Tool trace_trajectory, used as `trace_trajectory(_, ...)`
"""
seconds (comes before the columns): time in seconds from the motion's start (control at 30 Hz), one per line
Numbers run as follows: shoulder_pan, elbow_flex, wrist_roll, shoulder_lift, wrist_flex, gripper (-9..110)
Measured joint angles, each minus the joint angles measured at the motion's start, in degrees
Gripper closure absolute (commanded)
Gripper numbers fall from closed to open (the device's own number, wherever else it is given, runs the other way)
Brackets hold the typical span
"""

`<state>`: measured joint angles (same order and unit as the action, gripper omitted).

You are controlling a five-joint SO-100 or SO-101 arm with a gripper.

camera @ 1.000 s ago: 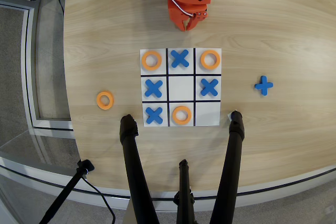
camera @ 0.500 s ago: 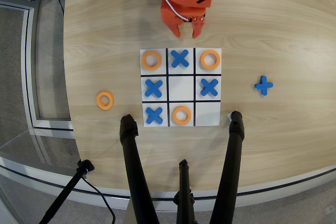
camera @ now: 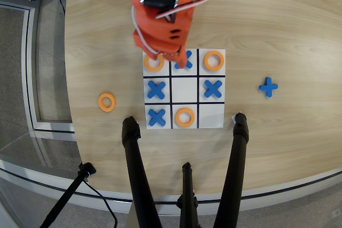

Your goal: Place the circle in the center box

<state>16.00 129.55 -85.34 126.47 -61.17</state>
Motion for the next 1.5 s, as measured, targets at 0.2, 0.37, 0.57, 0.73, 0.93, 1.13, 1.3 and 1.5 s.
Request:
trace_trajectory(0.2, 4.1, -16.6, 1.5, -14.4, 0.0, 76)
trace_trajectory(0.37, 7.1, -28.6, 1.8, -25.9, 0.5, 75)
trace_trajectory(0.57, 10.8, -39.1, 1.8, -38.3, 2.9, 75)
trace_trajectory(0.73, 13.6, -47.8, 1.8, -47.9, 3.4, 75)
trace_trajectory(0.93, 15.5, -58.8, 1.8, -59.3, 3.4, 75)
trace_trajectory(1.13, 15.7, -63.8, 1.8, -67.2, 5.7, 75)
trace_trajectory(1.3, 16.7, -68.2, 2.0, -72.9, 6.2, 75)
trace_trajectory(1.5, 17.9, -73.1, 2.4, -77.3, 6.2, 75)
